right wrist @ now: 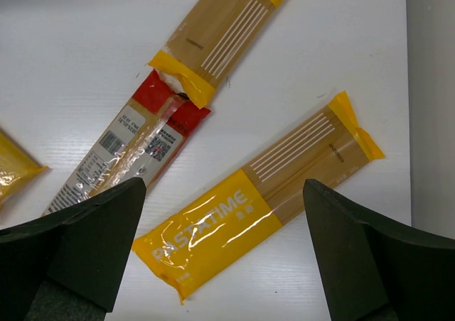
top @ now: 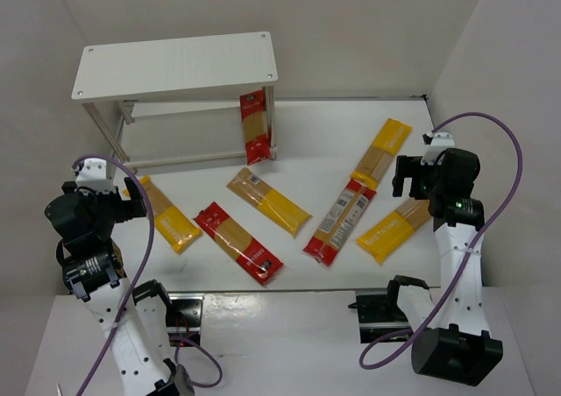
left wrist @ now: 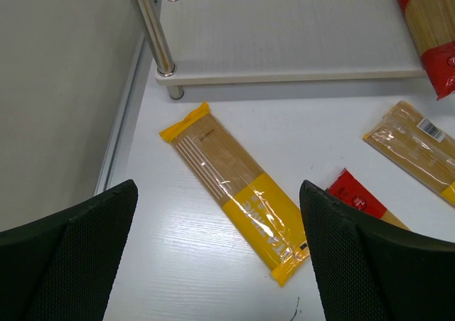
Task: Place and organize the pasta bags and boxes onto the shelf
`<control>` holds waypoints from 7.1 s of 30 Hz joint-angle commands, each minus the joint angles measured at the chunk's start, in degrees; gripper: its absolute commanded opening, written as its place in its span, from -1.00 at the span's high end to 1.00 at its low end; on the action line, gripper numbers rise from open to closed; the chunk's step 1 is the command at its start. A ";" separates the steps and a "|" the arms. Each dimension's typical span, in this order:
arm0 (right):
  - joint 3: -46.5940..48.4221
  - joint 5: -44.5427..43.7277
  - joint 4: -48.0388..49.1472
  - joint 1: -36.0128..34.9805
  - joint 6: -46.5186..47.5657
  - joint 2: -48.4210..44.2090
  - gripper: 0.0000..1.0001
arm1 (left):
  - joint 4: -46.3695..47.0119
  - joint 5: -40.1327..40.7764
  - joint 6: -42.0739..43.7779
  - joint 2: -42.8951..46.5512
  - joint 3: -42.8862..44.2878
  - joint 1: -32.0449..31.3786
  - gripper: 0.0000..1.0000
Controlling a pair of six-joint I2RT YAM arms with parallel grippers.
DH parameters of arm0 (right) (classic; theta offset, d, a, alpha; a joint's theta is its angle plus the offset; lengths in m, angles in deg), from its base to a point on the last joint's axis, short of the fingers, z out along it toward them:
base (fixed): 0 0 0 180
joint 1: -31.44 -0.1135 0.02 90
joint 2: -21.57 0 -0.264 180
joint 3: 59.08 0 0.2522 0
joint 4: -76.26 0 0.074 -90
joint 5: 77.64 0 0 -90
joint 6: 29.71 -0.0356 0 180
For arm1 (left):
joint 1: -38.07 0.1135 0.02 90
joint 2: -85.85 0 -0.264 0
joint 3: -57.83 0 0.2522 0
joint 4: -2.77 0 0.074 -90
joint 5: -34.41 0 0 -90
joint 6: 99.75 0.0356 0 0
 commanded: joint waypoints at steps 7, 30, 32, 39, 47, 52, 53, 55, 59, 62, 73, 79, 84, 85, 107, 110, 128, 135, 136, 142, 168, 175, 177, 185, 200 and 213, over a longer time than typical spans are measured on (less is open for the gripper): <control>0.27 -1.77 2.41 0.39 -1.06 -0.89 -1.00 | 1.10 -1.74 1.88 0.44 1.09 0.40 -1.00; -0.26 -5.55 3.46 0.39 -2.99 -1.50 -1.00 | -0.31 -9.76 6.38 -19.50 11.46 -30.34 -1.00; -0.26 -5.55 3.46 0.39 -2.99 -1.50 -1.00 | 3.37 -5.98 4.79 -21.61 11.46 -35.95 -1.00; -0.26 -5.03 3.46 0.39 -2.99 -1.50 -1.00 | 6.37 8.00 -0.49 -31.88 16.64 -55.28 -1.00; -0.26 -4.50 3.46 0.92 -2.99 -0.89 -1.00 | 9.09 17.31 -3.29 -39.00 16.74 -71.99 -1.00; -0.26 -3.97 3.46 1.45 -2.46 -0.36 -1.00 | 17.25 23.13 -7.08 -43.05 12.62 -78.96 -1.00; -0.26 -3.97 3.46 1.45 -2.46 -0.36 -1.00 | 20.84 23.13 -7.78 -43.06 12.61 -79.58 -1.00; -0.26 -3.97 3.46 1.97 -2.46 -0.36 -1.00 | 25.59 23.83 -10.84 -44.37 11.81 -80.20 -1.00; -0.26 -3.97 3.46 2.50 -2.46 -0.36 -1.00 | 30.53 22.52 -16.57 -49.73 12.51 -82.03 -1.00; -0.26 -3.44 3.46 2.50 -2.46 -0.36 -1.00 | 32.04 22.52 -18.23 -56.14 15.49 -84.06 -1.00; -0.26 -3.44 3.46 3.03 -2.46 -1.41 -1.00 | 26.41 22.08 -27.47 -77.58 29.74 -88.11 -1.00; -0.78 -2.92 3.46 3.03 -1.94 -1.41 -1.00 | 26.94 26.29 -25.90 -83.40 30.80 -89.60 -1.00; -0.78 -2.92 3.46 3.03 -1.94 -1.41 -1.00 | 27.47 27.53 -23.43 -88.31 33.78 -91.18 -1.00; -0.78 -2.92 3.46 3.03 -1.94 -1.41 -1.00 | 27.47 27.53 -22.91 -88.93 34.48 -91.18 -1.00; -0.78 -2.39 3.99 3.03 -1.41 -1.94 -1.00 | 21.50 25.50 -25.10 -98.51 44.86 -92.85 -1.00; -0.78 -1.86 3.99 3.03 -1.41 -2.46 -1.00 | 20.27 25.50 -25.63 -100.09 46.27 -92.85 -1.00; -0.78 -1.86 3.99 3.03 -1.41 -2.47 -1.00 | 15.96 30.77 -31.34 -102.30 43.37 -94.43 -0.91; -0.78 -1.86 3.99 3.03 -1.41 -2.47 -1.00 | 15.34 27.81 -30.30 -101.68 39.95 -94.44 0.99; -0.78 -1.86 3.99 3.03 -1.41 -2.47 -1.00 | 15.34 27.18 -29.68 -101.68 39.42 -94.44 1.00; -0.78 -1.86 3.99 3.03 -1.41 -3.00 -1.00 | 18.68 19.37 -25.45 -92.03 32.21 -88.56 1.00; -1.31 -1.34 3.99 3.03 -0.88 -3.52 -1.00 | 23.61 -8.85 -21.14 -59.51 20.87 -63.86 1.00; -1.31 -1.34 3.99 3.03 -0.88 -3.52 -1.00 | 20.44 -6.40 -21.15 -46.68 13.92 -52.79 1.00; -1.31 -1.34 3.99 3.03 -0.88 -3.52 -1.00 | 19.65 -5.52 -20.62 -44.04 11.21 -50.50 1.00; -1.31 -1.34 3.99 3.03 -0.88 -3.00 -1.00 | 18.60 -7.28 -20.62 -34.11 8.12 -39.69 1.00; -1.31 -1.34 3.99 3.03 -0.88 -3.00 -1.00 | 22.71 33.13 -20.71 -34.98 4.35 -46.70 1.00; -1.31 -1.34 3.99 3.03 -0.88 -3.61 -1.00 | 31.34 27.63 -14.82 -37.79 1.88 -49.88 1.00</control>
